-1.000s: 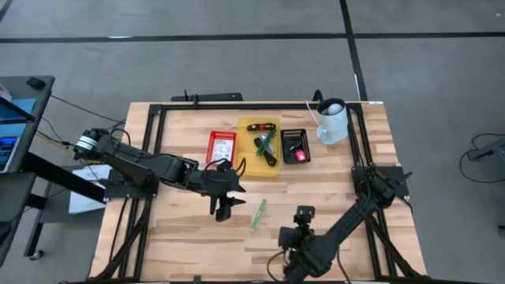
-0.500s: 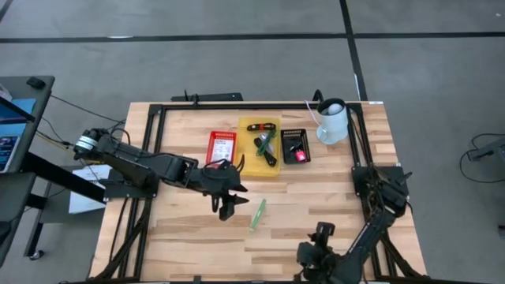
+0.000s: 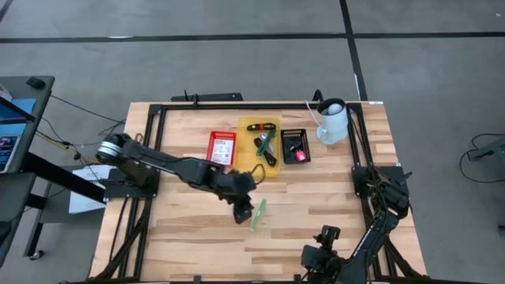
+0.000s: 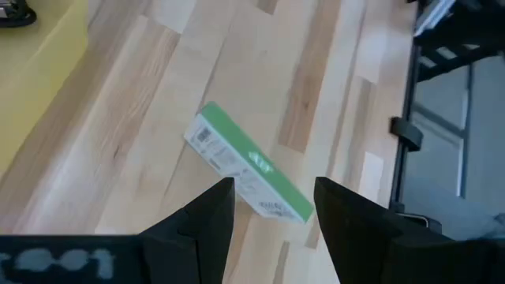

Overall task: Pick and place items into bin
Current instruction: Put the card reader box in the red bin

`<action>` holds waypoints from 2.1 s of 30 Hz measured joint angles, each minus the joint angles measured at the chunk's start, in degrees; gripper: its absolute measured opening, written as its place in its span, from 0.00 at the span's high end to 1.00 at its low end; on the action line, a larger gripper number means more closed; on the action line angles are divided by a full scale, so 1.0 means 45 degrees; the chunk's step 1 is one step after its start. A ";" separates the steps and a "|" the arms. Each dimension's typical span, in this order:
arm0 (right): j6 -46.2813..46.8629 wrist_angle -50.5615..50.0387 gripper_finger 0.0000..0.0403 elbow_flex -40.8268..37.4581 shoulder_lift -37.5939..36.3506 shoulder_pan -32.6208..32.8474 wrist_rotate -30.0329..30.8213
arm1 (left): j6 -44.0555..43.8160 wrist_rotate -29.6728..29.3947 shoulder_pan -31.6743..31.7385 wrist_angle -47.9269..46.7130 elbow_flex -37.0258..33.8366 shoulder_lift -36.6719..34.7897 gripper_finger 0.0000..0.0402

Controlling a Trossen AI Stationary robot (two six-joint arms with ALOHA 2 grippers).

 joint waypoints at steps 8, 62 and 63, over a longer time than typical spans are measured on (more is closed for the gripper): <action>0.0086 0.0016 0.45 0.0000 0.0000 0.0006 -0.0723 | 0.0048 0.0238 0.0051 -0.3893 0.4768 0.2874 0.58; 0.0850 0.0074 0.45 0.0010 0.0000 0.0414 -0.1300 | -0.0107 0.1336 0.0522 -0.6765 0.7481 0.6049 0.58; 0.0852 0.0077 0.45 0.0010 0.0000 0.0414 -0.1300 | -0.0104 0.1333 0.0522 -0.6741 0.7481 0.6049 0.58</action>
